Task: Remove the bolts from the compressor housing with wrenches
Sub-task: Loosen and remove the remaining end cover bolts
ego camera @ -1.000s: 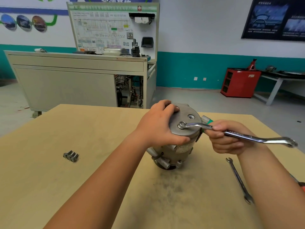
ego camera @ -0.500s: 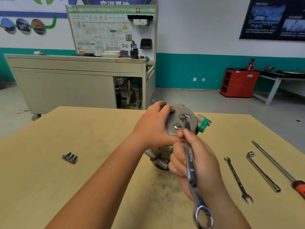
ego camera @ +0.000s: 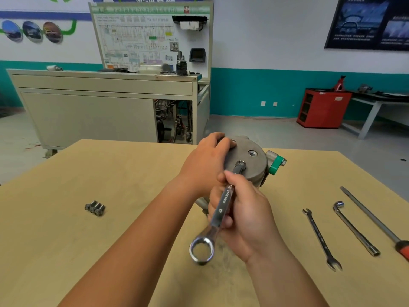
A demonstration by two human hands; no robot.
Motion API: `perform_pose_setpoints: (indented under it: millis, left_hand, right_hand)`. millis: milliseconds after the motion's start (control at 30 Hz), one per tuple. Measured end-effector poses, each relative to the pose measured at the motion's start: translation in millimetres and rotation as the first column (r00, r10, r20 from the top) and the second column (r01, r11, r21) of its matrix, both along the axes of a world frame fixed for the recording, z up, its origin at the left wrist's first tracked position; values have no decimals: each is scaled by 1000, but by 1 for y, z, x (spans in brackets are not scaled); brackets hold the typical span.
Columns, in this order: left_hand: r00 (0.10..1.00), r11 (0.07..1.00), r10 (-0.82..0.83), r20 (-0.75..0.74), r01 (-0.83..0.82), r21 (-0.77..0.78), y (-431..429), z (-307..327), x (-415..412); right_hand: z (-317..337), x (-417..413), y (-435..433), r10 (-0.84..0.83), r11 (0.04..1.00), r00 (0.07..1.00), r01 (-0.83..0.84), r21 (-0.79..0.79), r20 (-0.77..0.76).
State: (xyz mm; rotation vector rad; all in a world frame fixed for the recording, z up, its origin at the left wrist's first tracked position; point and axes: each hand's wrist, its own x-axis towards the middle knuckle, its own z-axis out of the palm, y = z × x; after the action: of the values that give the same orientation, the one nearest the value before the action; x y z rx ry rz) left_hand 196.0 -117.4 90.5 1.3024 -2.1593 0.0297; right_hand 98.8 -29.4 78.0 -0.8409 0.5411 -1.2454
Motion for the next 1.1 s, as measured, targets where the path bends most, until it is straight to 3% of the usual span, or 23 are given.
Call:
perform_pose_setpoints:
  millis: [100, 167, 267, 533, 600, 700, 833, 1000, 1100]
  left_hand:
    - [1000, 1000, -16, -9, 16, 14, 1, 0, 0]
    - [999, 1000, -22, -43, 23, 18, 4, 0, 0]
    - [998, 999, -32, -58, 32, 5, 4, -1, 3]
    - [999, 999, -35, -21, 36, 35, 2, 1, 1]
    - [999, 999, -32, -21, 33, 40, 2, 0, 4]
    - [999, 999, -29, -30, 30, 34, 4, 0, 7]
    - [999, 999, -31, -45, 31, 18, 4, 0, 6]
    - [999, 999, -36, -28, 37, 28, 6, 2, 3]
    - [999, 999, -43, -21, 43, 32, 4, 1, 4]
  right_hand:
    - [-7, -14, 4, 90, 995, 996, -91, -35, -22]
    - [-10, -39, -4, 253, 967, 967, -253, -26, 2]
    - [-9, -76, -31, 593, 804, 799, -595, -7, 96]
    - [8, -122, -74, 665, 747, 739, -662, 64, -108]
    - [12, -121, -73, 713, 701, 697, -710, 67, -74]
    - [7, -109, -59, 761, 642, 642, -766, 33, 93]
    - [-6, -84, -28, 590, 805, 806, -592, -47, -49]
    - [1, -99, -48, 748, 637, 636, -768, 66, 187]
    - [4, -116, -63, 793, 593, 601, -799, 95, 98]
